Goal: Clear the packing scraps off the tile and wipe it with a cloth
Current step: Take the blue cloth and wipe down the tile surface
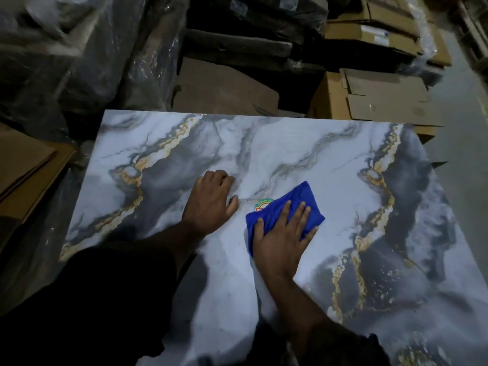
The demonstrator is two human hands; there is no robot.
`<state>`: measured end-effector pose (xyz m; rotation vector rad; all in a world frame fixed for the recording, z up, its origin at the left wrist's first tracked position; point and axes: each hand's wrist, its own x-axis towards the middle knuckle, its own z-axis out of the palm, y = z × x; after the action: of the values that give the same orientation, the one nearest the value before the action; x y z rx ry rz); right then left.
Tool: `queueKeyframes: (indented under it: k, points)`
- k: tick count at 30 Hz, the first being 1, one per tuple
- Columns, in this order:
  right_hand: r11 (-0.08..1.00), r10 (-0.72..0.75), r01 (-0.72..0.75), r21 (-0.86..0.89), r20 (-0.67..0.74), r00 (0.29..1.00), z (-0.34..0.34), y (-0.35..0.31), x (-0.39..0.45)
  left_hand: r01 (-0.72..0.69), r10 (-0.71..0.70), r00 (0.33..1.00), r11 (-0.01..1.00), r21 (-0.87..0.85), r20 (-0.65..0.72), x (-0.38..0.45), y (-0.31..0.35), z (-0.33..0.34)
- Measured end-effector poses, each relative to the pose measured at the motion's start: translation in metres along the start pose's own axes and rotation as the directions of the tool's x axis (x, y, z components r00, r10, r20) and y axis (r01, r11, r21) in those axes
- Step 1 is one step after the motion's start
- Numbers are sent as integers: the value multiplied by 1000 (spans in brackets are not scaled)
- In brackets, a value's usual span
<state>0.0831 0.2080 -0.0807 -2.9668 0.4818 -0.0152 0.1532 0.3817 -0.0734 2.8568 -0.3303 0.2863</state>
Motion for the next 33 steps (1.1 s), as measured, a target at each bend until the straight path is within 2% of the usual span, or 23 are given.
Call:
queueKeyframes:
  k: [2, 7, 11, 14, 17, 21, 26, 30, 33]
  points:
    - [1000, 4, -4, 20, -6, 1000, 3, -12, 31, 17, -17, 1000, 999, 30, -3, 13, 0, 2]
    - [999, 14, -12, 50, -43, 999, 10, -42, 107, 58, -60, 996, 998, -33, -65, 22, -4, 11]
    - [999, -2, 2, 51, -11, 1000, 8, -68, 162, 92, -95, 994, 994, -56, -59, 21, -6, 16]
    - [994, -85, 84, 68, 13, 996, 8, -94, 202, 95, -100, 992, 993, -76, -70, 23, -9, 19]
    - [970, -239, 237, 61, 26, 971, 10, -116, 229, 98, -105, 992, 991, -90, -76, 23, -10, 22]
    - [870, -493, 490, 52, 62, 868, 11, -140, 244, 89, -104, 987, 989, -116, -124, 20, -9, 23]
    - [657, -754, 748, 98, 113, 647, 9, -138, 246, 124, -136, 987, 983, -132, -89, 22, -5, 13]
    - [531, -846, 834, 149, 131, 516, 4, -117, 217, 175, -192, 979, 963, -207, -64, 23, -2, 5]
    - [517, -856, 833, 197, 129, 500, 1, -94, 180, 141, -170, 979, 964, -226, -115, 21, -1, 3]
